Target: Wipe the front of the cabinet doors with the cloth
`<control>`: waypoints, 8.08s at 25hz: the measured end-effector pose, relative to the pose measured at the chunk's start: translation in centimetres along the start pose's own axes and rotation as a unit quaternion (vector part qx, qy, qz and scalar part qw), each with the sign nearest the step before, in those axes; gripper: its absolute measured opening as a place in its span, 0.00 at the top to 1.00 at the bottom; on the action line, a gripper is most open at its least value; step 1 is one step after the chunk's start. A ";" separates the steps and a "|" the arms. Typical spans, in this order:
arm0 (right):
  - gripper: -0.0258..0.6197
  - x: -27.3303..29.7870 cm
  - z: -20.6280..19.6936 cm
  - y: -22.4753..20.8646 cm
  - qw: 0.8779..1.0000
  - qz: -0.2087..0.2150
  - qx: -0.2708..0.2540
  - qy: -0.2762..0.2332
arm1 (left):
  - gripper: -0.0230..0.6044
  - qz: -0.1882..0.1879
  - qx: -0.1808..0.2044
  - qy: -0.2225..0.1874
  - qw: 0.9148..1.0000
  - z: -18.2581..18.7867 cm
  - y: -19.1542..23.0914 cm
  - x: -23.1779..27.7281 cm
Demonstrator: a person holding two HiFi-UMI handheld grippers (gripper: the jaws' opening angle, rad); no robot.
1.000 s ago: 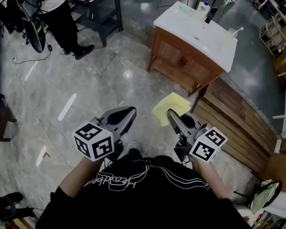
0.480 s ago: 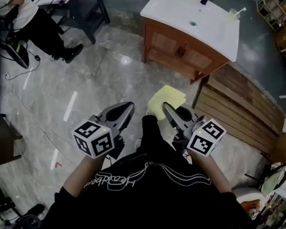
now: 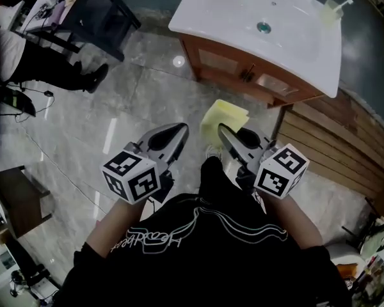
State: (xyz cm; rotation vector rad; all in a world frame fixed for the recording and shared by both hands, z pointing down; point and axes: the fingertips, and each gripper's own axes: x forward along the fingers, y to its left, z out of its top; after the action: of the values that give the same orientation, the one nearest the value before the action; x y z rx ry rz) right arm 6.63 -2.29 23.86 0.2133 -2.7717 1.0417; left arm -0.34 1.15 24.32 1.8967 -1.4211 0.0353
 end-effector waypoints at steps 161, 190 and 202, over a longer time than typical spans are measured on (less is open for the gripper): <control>0.90 25.4 -9.7 -28.2 0.955 -0.281 -0.080 -0.046 | 0.95 -0.045 -0.065 0.135 0.988 -9.0 29.3 12.0; 0.90 26.8 -8.1 -31.5 0.942 -0.316 -0.085 -0.068 | 0.95 -0.026 -0.096 0.133 0.986 -10.1 31.7 10.8; 0.90 20.2 -8.1 -33.8 0.930 -0.351 -0.068 -0.088 | 0.95 -0.056 -0.075 0.162 0.982 -11.3 27.2 14.3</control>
State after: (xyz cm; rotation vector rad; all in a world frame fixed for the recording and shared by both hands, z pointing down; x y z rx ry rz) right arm -5.65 -23.61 55.72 1.2163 -2.5368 0.6545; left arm -13.02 -6.75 53.43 1.7506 -1.0678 0.1693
